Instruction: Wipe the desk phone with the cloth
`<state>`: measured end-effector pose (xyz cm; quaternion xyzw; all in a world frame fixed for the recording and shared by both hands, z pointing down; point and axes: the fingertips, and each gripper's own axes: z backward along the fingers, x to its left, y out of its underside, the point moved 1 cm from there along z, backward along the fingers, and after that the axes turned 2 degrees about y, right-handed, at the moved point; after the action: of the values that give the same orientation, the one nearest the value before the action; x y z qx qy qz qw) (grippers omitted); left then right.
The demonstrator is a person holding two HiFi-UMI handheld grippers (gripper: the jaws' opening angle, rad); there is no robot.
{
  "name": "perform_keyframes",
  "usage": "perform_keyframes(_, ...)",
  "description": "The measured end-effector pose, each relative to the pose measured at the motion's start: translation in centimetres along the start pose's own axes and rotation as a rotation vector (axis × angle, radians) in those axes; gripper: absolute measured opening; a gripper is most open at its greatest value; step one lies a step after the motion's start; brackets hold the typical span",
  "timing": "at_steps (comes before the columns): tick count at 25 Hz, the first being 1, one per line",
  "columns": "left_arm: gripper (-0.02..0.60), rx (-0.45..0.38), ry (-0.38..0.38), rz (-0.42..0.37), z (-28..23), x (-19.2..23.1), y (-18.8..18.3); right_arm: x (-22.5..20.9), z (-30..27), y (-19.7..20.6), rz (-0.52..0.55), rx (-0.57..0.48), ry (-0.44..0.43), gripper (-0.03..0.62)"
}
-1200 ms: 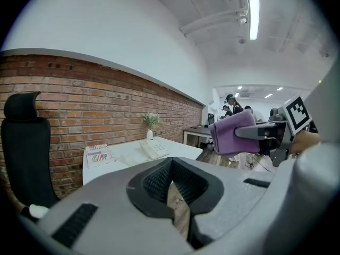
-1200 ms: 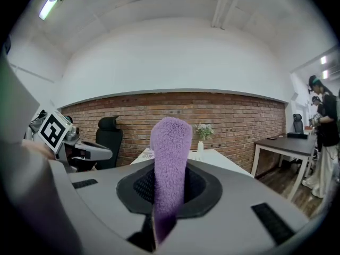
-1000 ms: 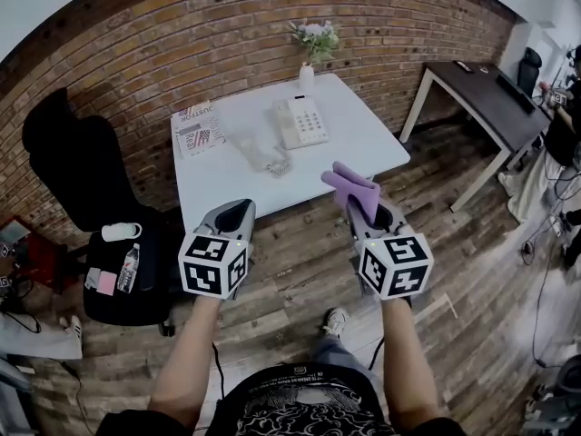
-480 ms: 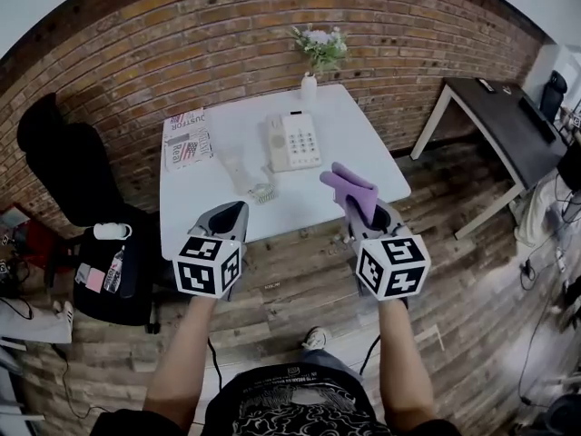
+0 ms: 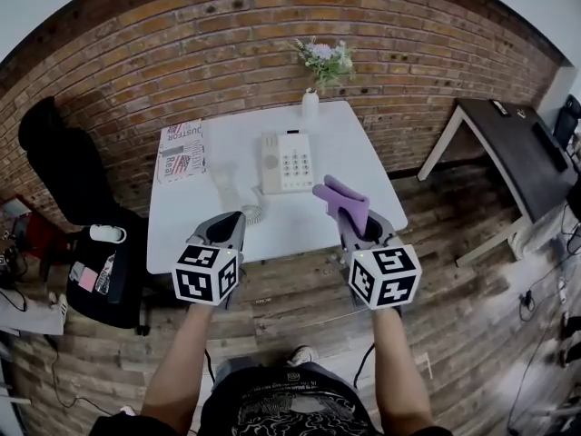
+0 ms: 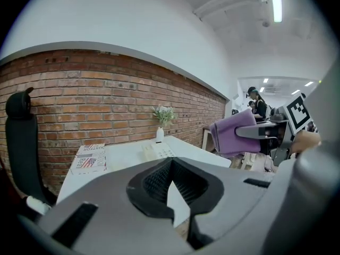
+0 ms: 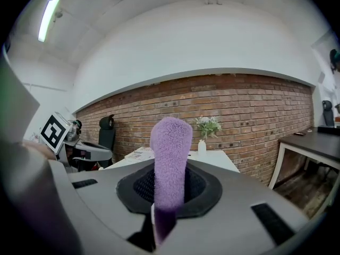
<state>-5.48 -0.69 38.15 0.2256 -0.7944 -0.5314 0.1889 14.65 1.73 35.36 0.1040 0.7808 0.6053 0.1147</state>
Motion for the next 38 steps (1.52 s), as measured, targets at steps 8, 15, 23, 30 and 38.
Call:
perform_keyframes(8,0.002,0.011,-0.037,0.036,-3.1,1.3,-0.3,-3.1,-3.7,-0.4,0.019,0.02,-0.025,0.043)
perform_keyframes(15,0.002,0.013,-0.049,0.042,-7.3,4.2,-1.1,-4.9,-9.3,-0.2,0.026,0.046,-0.039,0.043)
perform_keyframes(23,0.002,0.018,-0.025,0.043,-14.3,9.1,-3.4,-7.7,-17.3,-1.0,0.026,0.081,-0.008,0.043)
perform_keyframes(30,0.002,0.049,0.017,0.063,-19.0,12.6,-4.2,-9.6,-23.6,-1.3,0.029,0.145,0.038,0.043)
perform_keyframes(38,0.002,0.098,0.046,0.072,-22.2,15.9,-3.1,-12.1,-30.4,0.7,-0.02,0.211,0.092,0.043)
